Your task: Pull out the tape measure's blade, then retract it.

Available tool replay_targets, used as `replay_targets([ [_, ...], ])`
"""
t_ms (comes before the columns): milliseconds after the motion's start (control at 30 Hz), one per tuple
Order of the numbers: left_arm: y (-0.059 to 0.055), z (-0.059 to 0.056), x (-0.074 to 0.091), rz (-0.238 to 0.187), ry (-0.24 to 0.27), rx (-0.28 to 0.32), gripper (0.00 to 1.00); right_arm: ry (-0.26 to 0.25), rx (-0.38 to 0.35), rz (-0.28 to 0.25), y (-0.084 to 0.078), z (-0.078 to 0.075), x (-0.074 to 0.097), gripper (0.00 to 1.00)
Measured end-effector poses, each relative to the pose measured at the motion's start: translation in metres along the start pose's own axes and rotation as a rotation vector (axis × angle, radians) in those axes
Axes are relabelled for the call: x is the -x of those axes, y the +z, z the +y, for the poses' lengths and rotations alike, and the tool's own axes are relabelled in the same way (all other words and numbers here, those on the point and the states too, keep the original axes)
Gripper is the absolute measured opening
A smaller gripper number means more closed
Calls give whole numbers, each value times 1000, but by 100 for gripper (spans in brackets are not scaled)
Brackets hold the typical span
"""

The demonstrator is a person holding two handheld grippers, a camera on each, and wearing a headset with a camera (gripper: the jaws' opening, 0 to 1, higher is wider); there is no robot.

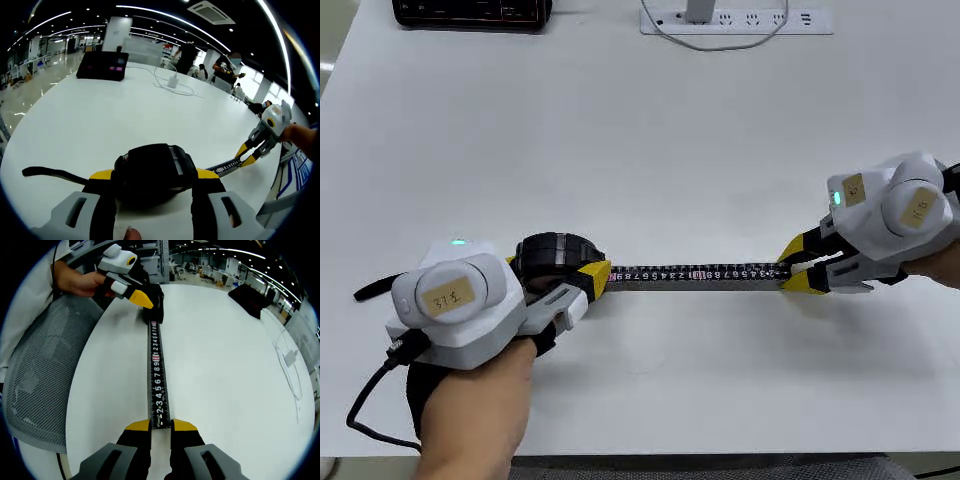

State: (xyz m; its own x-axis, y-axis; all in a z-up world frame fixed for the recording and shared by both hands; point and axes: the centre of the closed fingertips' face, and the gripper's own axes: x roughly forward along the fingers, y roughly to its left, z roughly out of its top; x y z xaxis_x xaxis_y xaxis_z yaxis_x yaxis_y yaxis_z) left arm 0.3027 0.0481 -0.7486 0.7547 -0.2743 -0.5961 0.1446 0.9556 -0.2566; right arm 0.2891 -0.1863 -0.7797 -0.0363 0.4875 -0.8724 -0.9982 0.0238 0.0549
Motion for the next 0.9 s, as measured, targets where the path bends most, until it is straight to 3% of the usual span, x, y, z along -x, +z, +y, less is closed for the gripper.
replay_targets([
  [900, 0, -1, 1, 0, -3, 12, 56, 23, 7, -13, 17, 0, -9, 10],
])
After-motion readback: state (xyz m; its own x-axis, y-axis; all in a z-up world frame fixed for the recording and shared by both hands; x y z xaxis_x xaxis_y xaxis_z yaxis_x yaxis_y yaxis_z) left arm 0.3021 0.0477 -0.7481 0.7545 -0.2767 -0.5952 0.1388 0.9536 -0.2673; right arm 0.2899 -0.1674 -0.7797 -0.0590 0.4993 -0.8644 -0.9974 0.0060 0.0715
